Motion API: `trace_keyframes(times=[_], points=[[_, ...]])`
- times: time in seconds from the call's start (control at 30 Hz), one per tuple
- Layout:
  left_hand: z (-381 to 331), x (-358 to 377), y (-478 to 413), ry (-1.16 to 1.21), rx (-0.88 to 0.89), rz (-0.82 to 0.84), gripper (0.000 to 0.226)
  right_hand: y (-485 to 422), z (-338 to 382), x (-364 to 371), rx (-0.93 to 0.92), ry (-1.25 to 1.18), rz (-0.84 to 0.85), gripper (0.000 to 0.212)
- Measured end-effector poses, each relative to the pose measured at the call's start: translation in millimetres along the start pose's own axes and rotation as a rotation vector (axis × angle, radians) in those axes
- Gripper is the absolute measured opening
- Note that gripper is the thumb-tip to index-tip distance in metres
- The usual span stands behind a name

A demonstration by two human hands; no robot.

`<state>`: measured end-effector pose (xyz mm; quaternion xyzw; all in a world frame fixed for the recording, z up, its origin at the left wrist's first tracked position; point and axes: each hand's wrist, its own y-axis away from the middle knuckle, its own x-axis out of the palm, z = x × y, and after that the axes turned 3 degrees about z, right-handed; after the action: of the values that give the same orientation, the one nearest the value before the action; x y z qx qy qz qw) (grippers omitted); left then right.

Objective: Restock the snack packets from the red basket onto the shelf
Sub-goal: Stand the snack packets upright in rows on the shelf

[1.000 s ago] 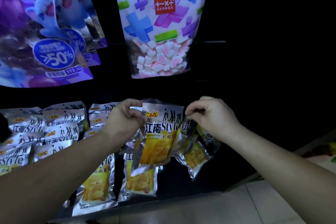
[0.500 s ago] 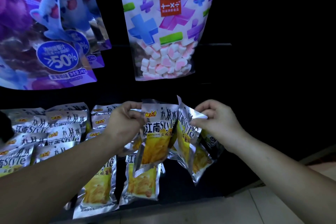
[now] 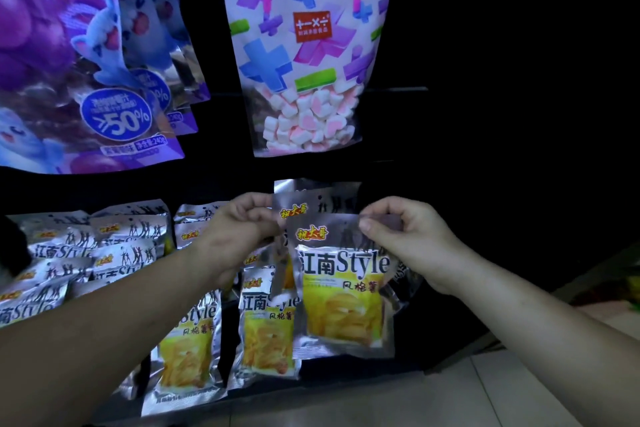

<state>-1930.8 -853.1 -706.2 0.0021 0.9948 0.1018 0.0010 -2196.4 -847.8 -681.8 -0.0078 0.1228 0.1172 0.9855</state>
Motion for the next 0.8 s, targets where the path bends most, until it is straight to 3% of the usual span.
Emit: trace_keyframes(times=[0.17, 0.3, 0.4, 0.5, 0.6, 0.67, 0.8], points=[[-0.6, 13.2, 8.1, 0.120, -0.021, 0.191, 0.019, -14.1, -26.7, 31.1, -0.087, 0.154, -0.140, 0.009], [2.3, 12.1, 6.7, 0.103, -0.051, 0.253, 0.026, -19.6, -39.6, 31.8, -0.098, 0.123, -0.222, 0.013], [4.2, 11.5, 6.9, 0.115, -0.040, 0.238, 0.025, -24.4, -44.1, 29.5, -0.067, 0.066, -0.251, 0.017], [7.5, 13.6, 7.9, 0.129, -0.054, 0.178, 0.038, -24.7, -45.2, 31.9, -0.023, -0.001, -0.231, 0.019], [8.7, 15.9, 5.7, 0.176, -0.073, 0.133, 0.022, -25.3, -47.9, 35.3, 0.004, -0.044, -0.261, 0.019], [8.5, 17.9, 8.2, 0.200, -0.089, 0.143, 0.027, -26.5, -53.0, 37.5, 0.019, -0.017, -0.309, 0.022], [17.1, 28.9, 14.1, -0.070, 0.067, 0.062, 0.022, -24.8, -59.3, 41.5, 0.039, 0.013, -0.374, 0.016]])
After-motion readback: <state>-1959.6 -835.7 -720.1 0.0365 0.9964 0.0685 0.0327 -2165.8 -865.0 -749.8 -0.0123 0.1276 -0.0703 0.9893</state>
